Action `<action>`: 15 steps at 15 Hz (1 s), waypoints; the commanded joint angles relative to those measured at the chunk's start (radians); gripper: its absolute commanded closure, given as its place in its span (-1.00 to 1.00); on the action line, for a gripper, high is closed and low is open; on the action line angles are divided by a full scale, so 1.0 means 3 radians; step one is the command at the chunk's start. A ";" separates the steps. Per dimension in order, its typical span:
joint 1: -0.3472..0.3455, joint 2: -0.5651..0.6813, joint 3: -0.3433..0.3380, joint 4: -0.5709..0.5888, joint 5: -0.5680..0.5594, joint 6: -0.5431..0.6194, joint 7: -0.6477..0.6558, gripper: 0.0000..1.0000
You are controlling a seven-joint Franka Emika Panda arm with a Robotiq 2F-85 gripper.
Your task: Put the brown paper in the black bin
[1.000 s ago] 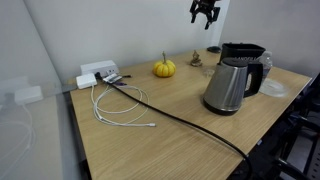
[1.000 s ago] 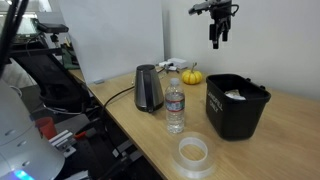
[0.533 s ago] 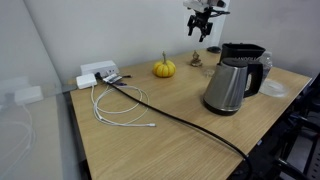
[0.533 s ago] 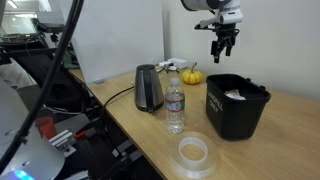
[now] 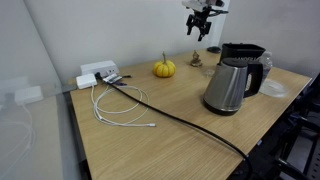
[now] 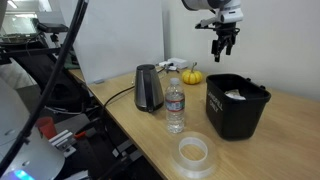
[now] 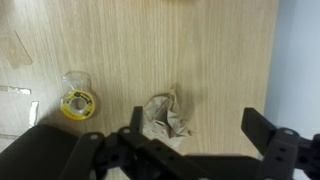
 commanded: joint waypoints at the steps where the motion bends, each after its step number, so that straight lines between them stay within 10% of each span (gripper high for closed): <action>1: 0.0059 0.0104 -0.0120 0.0084 -0.0029 0.0053 0.0234 -1.00; 15: -0.0265 0.1348 -0.0150 0.1492 0.0063 -0.0433 0.1190 -1.00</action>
